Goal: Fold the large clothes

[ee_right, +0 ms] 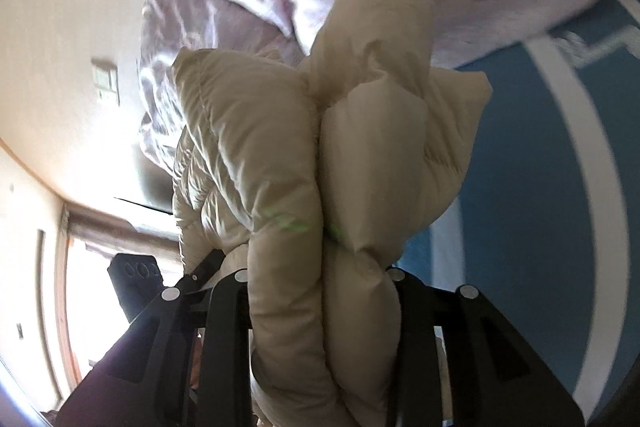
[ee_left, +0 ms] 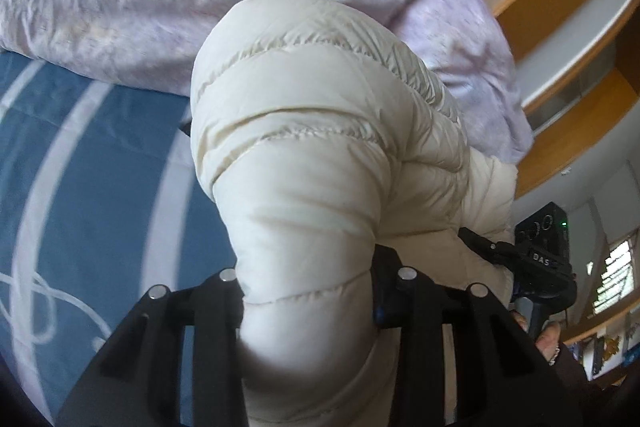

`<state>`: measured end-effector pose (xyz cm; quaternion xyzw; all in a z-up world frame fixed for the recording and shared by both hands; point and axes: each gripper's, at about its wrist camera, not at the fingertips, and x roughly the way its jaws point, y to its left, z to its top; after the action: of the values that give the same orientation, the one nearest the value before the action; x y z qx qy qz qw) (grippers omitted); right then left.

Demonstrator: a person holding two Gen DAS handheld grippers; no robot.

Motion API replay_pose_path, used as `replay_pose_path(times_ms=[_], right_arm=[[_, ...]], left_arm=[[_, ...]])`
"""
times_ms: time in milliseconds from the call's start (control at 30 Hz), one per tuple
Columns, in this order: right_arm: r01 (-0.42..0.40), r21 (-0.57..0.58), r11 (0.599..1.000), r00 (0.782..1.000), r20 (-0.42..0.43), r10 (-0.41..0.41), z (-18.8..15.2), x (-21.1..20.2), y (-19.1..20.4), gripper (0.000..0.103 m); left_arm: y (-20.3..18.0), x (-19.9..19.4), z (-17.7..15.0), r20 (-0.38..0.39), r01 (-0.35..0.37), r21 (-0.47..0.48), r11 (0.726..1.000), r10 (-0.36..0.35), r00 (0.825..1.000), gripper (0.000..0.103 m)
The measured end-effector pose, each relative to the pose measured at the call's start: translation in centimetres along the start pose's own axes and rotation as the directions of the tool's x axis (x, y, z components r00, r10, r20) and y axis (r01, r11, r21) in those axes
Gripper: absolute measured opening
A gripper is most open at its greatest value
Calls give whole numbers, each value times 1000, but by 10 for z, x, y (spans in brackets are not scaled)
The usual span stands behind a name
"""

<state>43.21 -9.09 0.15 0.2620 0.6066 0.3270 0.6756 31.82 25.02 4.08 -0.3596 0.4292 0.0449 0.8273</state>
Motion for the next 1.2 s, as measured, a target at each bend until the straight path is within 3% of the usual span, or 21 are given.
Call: replay_pose_path(times_ms=[167, 233, 300, 400, 467, 567, 667, 767, 867, 933, 1033, 1200], right_arm=[[50, -46, 998, 998, -25, -51, 0, 26, 6, 28], [113, -63, 992, 993, -28, -115, 0, 37, 4, 28], [192, -69, 979, 980, -38, -195, -3, 48, -4, 30], [286, -89, 954, 957, -27, -289, -6, 52, -6, 46], [370, -141, 918, 928, 1, -373, -8, 46, 0, 64], [450, -186, 874, 893, 67, -446, -12, 27, 10, 72], [510, -207, 835, 859, 176, -481, -17, 0, 25, 72], [511, -252, 822, 851, 283, -442, -28, -24, 50, 72], [485, -333, 809, 867, 307, -394, -35, -23, 74, 65], [492, -403, 772, 866, 314, -388, -39, -6, 92, 60], [532, -460, 711, 846, 328, -422, -39, 21, 98, 54], [593, -465, 657, 805, 318, -501, -26, 59, 88, 53]], left_arm=[[18, 4, 6, 3, -72, 20, 997, 71, 997, 39], [26, 15, 4, -14, -132, 44, 990, 133, 991, 43], [28, 31, 0, -31, -203, 73, 976, 206, 978, 53], [29, 40, -7, -23, -263, 91, 961, 266, 964, 61], [29, 37, -7, -17, -284, 83, 955, 286, 958, 66], [20, 33, -1, -3, -312, 90, 946, 313, 950, 70], [4, 24, 5, 39, -352, 113, 929, 350, 936, 70], [-8, 12, 9, 99, -386, 128, 914, 375, 922, 71], [-24, 9, 16, 169, -401, 152, 903, 376, 911, 72], [-33, 11, 20, 205, -415, 178, 892, 379, 902, 73], [-46, 22, 26, 234, -438, 215, 873, 389, 891, 74], [-43, 50, 26, 204, -470, 227, 853, 430, 879, 74]])
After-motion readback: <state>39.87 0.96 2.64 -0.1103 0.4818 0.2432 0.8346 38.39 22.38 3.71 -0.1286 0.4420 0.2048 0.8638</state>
